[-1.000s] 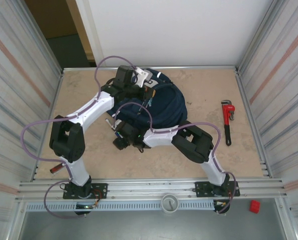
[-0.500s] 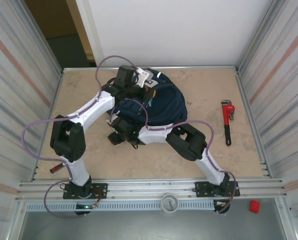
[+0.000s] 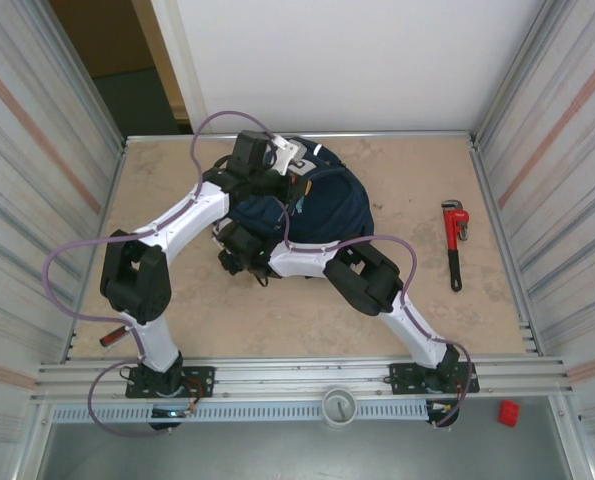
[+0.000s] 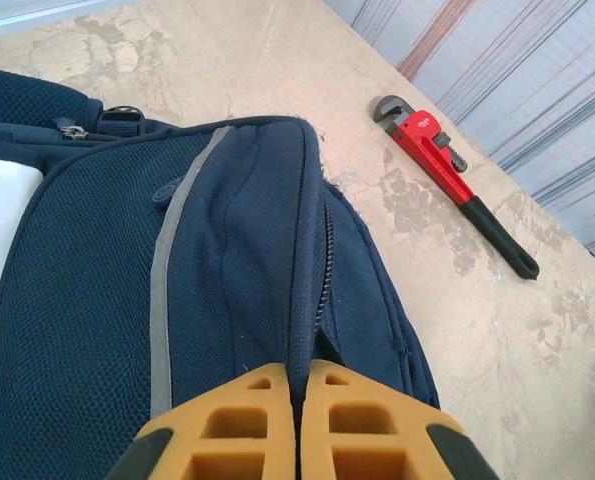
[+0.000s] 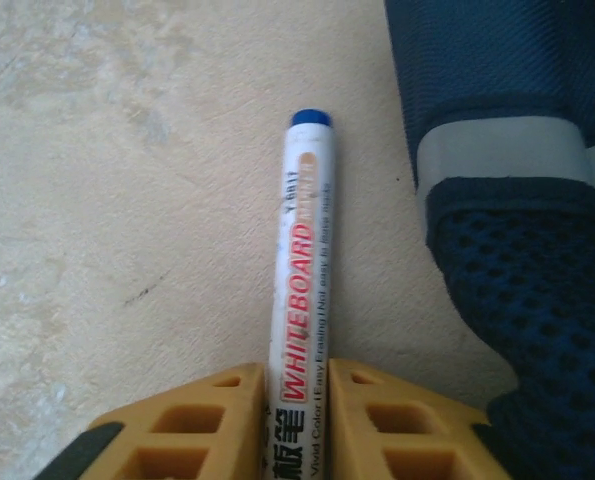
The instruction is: Pack the student bag
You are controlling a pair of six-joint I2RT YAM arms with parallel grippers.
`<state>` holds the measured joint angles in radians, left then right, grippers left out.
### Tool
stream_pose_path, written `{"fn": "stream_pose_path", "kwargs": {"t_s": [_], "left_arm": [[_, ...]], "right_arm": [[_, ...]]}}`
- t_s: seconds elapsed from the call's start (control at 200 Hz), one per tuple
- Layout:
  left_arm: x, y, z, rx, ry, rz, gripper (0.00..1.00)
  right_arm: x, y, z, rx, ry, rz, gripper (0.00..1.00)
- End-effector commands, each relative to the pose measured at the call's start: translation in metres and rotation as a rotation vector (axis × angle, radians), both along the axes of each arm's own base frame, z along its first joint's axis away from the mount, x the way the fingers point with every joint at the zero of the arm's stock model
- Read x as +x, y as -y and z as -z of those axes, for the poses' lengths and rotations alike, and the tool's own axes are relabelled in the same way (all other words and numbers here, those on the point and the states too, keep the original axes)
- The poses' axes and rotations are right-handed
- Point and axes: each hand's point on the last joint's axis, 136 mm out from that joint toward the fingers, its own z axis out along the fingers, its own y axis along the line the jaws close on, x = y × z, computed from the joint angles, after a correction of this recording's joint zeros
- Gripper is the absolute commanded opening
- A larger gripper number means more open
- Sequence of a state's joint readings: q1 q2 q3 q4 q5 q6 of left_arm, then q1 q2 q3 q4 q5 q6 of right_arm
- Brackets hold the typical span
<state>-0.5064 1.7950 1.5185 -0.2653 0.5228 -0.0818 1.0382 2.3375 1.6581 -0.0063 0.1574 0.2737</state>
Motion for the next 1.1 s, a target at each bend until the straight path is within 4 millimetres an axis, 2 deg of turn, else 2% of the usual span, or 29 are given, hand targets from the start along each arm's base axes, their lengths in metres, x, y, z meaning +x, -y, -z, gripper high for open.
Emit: {"fn": "stream_pose_path", "kwargs": {"t_s": [0.0, 0.115, 0.195, 0.245, 0.386, 0.426, 0.576, 0.691, 0.776, 0.857, 0.962, 1.007, 1.097], "left_arm": [[-0.002, 0.005, -0.024, -0.025, 0.067, 0.025, 0.00], [-0.001, 0.006, -0.024, -0.027, 0.070, 0.028, 0.00], [0.000, 0.006, -0.025, -0.027, 0.074, 0.025, 0.00], [0.001, 0.005, -0.027, -0.034, 0.076, 0.023, 0.00], [0.004, 0.002, -0.037, -0.071, 0.079, 0.019, 0.00], [0.005, 0.001, -0.040, -0.080, 0.082, 0.014, 0.00], [0.011, -0.006, -0.052, -0.110, 0.095, -0.004, 0.00], [0.010, -0.006, -0.052, -0.110, 0.090, -0.002, 0.00], [0.009, -0.007, -0.049, -0.113, 0.085, -0.007, 0.00], [0.007, -0.006, -0.046, -0.119, 0.077, -0.002, 0.00], [0.005, -0.004, -0.044, -0.115, 0.067, 0.004, 0.00], [0.003, -0.003, -0.044, -0.114, 0.067, 0.006, 0.00], [-0.001, 0.000, -0.043, -0.105, 0.066, 0.012, 0.00]], "right_arm": [[-0.010, 0.013, 0.030, -0.104, -0.042, -0.017, 0.13], [-0.017, 0.022, 0.000, -0.074, -0.040, -0.027, 0.05], [-0.030, 0.031, -0.025, -0.035, -0.047, -0.043, 0.03], [-0.039, 0.044, -0.040, -0.013, -0.051, -0.041, 0.03], [-0.067, 0.089, -0.083, 0.062, -0.065, -0.014, 0.02], [-0.074, 0.107, -0.089, 0.076, -0.072, 0.003, 0.02], [-0.080, 0.176, -0.118, 0.179, -0.098, 0.125, 0.02], [-0.064, 0.225, -0.142, 0.309, -0.109, 0.243, 0.02], [-0.040, 0.258, -0.157, 0.412, -0.126, 0.350, 0.02], [-0.011, 0.280, -0.167, 0.496, -0.154, 0.442, 0.02], [0.029, 0.289, -0.171, 0.561, -0.193, 0.530, 0.02], [0.046, 0.286, -0.171, 0.590, -0.213, 0.547, 0.02], [0.078, 0.274, -0.157, 0.628, -0.268, 0.592, 0.04]]}}
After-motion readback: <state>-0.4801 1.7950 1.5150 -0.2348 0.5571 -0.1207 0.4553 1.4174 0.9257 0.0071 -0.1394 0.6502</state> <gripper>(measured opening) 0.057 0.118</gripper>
